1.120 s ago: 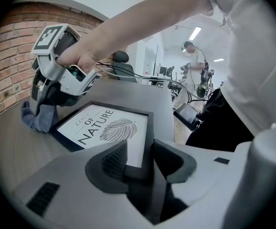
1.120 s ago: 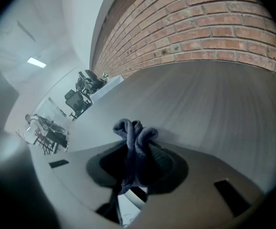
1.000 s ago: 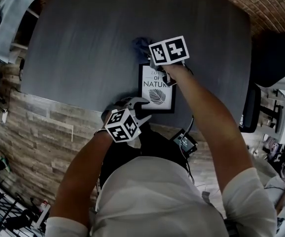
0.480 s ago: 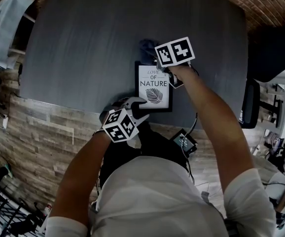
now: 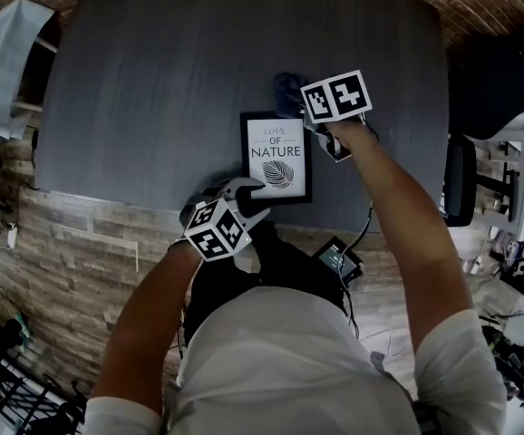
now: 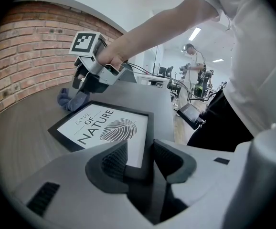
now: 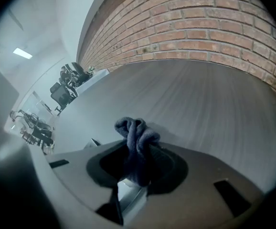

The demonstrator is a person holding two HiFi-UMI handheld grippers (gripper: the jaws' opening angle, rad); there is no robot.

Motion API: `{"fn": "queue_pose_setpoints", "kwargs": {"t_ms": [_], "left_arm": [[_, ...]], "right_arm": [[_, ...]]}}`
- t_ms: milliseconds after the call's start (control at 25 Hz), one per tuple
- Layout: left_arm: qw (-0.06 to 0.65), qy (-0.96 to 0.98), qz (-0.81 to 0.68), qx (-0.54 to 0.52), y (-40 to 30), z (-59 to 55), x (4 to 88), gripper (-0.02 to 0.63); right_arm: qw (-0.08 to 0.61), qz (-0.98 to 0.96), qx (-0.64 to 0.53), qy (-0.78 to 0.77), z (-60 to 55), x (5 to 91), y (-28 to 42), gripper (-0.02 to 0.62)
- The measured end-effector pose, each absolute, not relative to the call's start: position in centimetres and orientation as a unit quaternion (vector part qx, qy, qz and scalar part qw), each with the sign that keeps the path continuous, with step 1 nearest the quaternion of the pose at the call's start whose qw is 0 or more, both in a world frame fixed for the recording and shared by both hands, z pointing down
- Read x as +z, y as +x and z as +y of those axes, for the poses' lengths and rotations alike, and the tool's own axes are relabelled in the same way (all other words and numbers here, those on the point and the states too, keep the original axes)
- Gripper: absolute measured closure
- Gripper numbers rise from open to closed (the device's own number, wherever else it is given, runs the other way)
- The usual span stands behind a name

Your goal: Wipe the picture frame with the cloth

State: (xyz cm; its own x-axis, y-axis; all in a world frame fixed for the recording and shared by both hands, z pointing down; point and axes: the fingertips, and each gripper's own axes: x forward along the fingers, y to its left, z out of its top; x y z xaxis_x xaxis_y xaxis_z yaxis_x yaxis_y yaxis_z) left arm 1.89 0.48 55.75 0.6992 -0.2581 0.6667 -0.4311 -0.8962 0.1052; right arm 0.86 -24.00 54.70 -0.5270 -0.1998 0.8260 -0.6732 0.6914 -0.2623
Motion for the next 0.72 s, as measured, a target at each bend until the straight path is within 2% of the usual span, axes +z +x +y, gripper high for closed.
{"fn": "queue_pose_setpoints", "kwargs": {"t_ms": [720], "left_arm": [[0.132, 0.911, -0.157, 0.357, 2.1, 0.5, 56.1, 0.429]], "right_arm": [[0.406, -0.798, 0.274, 0.352, -24.8, 52.8, 10.2, 0.489]]}}
